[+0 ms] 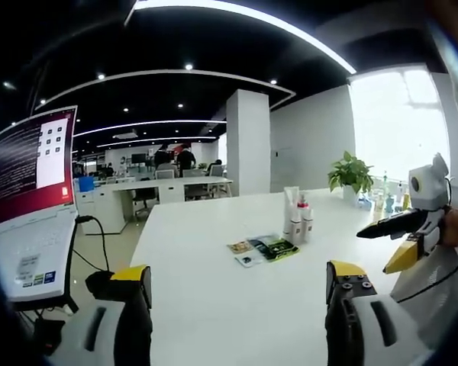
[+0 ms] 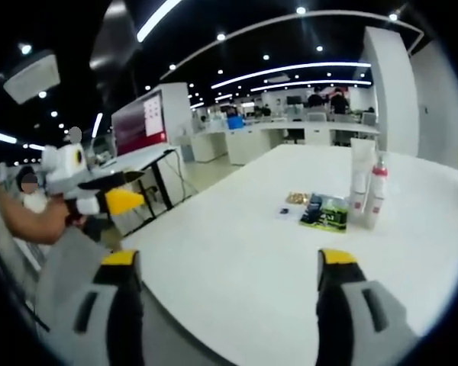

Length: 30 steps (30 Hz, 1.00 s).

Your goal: Arrange the skincare products in the storage area until every visible bottle or jar stands upright without overlapping.

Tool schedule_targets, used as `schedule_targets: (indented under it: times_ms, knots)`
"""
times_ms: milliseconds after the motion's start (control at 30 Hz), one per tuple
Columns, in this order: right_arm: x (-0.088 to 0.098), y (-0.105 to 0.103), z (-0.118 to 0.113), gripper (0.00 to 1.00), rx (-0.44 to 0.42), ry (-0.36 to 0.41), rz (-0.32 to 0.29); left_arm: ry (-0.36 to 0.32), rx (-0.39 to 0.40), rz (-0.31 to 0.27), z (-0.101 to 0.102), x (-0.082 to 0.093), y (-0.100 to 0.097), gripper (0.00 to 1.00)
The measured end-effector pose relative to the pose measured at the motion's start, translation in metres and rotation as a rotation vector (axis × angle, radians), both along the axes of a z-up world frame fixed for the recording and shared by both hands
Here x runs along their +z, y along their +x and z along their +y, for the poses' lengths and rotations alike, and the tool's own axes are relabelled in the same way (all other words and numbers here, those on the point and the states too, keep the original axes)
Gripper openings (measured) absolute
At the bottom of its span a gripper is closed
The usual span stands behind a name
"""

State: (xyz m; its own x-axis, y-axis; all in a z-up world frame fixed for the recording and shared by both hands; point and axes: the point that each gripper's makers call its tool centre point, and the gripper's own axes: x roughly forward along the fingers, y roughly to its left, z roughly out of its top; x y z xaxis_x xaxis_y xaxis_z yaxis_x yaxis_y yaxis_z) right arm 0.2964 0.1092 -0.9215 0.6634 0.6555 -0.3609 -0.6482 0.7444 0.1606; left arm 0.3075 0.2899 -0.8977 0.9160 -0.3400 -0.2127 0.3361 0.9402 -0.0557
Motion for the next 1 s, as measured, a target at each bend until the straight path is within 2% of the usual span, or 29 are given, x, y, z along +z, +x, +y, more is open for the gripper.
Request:
schedule_targets:
  times_ms: [200,1000]
  knots:
    - [0.001,0.001,0.0,0.93,-0.002,0.008,-0.003,0.01,-0.016,0.032,-0.003,-0.008,0.0,0.96]
    - [-0.002,0.003,-0.004,0.9,-0.014,-0.007,-0.008,0.025,-0.027,0.078,-0.008,-0.018,0.001,0.95]
